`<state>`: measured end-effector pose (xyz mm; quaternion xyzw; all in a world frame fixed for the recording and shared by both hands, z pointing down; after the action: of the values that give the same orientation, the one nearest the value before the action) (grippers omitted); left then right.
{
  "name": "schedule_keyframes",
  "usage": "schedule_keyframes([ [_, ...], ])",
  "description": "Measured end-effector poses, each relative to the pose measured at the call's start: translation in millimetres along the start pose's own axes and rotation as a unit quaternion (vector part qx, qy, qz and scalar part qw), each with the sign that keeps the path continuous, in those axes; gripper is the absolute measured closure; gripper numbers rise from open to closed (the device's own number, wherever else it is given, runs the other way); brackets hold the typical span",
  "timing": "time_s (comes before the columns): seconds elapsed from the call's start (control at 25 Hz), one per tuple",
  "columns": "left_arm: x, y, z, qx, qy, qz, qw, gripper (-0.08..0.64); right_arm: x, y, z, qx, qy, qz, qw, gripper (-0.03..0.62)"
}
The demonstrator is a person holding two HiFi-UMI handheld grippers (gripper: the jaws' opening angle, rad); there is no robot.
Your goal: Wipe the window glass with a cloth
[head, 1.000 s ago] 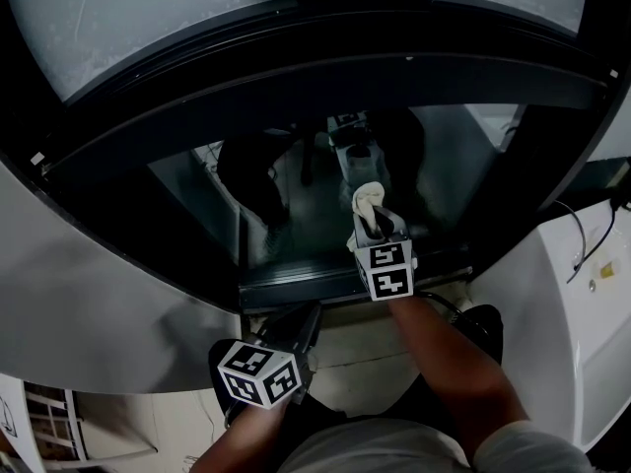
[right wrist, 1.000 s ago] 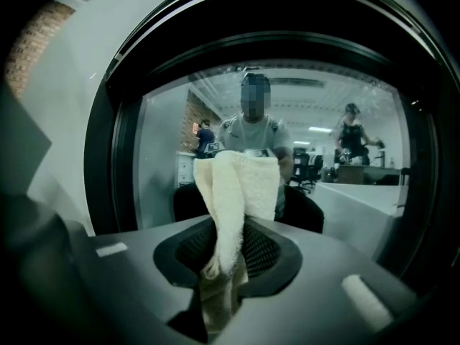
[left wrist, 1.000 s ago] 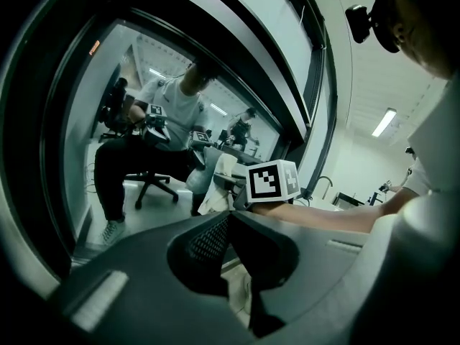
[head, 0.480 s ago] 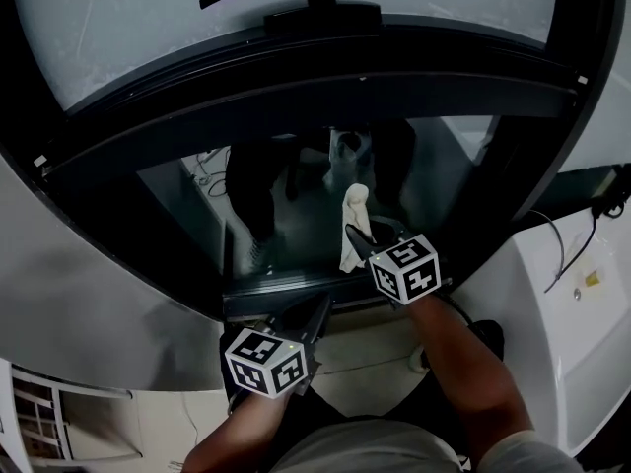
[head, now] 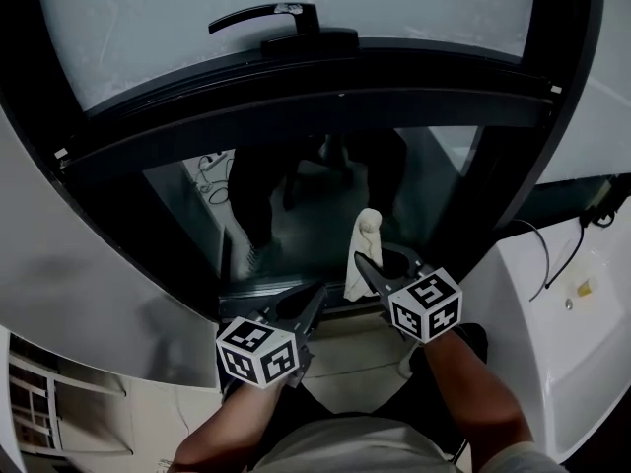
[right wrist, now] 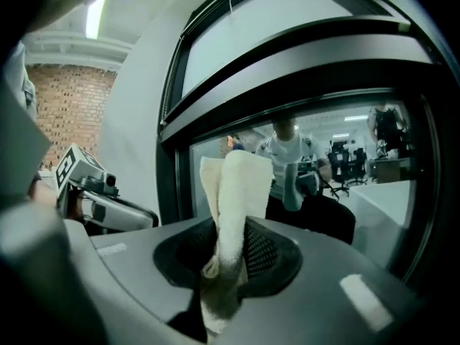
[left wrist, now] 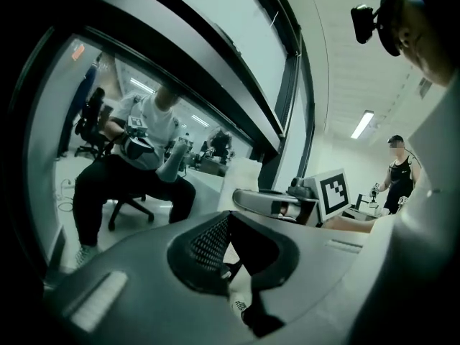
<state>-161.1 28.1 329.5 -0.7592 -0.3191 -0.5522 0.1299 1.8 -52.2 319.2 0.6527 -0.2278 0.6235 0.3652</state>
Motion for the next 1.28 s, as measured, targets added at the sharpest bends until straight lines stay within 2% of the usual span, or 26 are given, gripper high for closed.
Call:
schedule_keyframes([
  [0.2, -10, -18, 19, 0.008, 0.019, 0.014, 0.9997, 0.543, -5, -32, -24, -0.021, 0.031, 0.024, 0.999, 0.508],
  [0.48, -33, -63, 38, -0.013, 0.070, 0.057, 0.9958, 0.543, -26, -81, -44, -0.007, 0.017, 0.040, 0.999, 0.509],
  [1.04, -31, -97, 23, -0.059, 0.055, 0.067, 0.9945, 0.543, -24, -122, -44, 0.013, 0.014, 0.043, 0.999, 0.509],
  [1.28, -31, -104, 11, -0.073, 0.058, 0.073, 0.9930, 0.543, -15, -127, -39, 0.025, 0.027, 0.041, 0.998, 0.509],
])
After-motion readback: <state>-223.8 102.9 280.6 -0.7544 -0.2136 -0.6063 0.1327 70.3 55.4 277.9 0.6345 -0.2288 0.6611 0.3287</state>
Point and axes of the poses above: the fingertips, and each gripper's own axes: y forward along the fingers, z to its right, x out of its underside, the point moved 8 cm from there along -y, backward along the fingers, and after that the axes turned 1 degree about x, right-handed, at the moved point
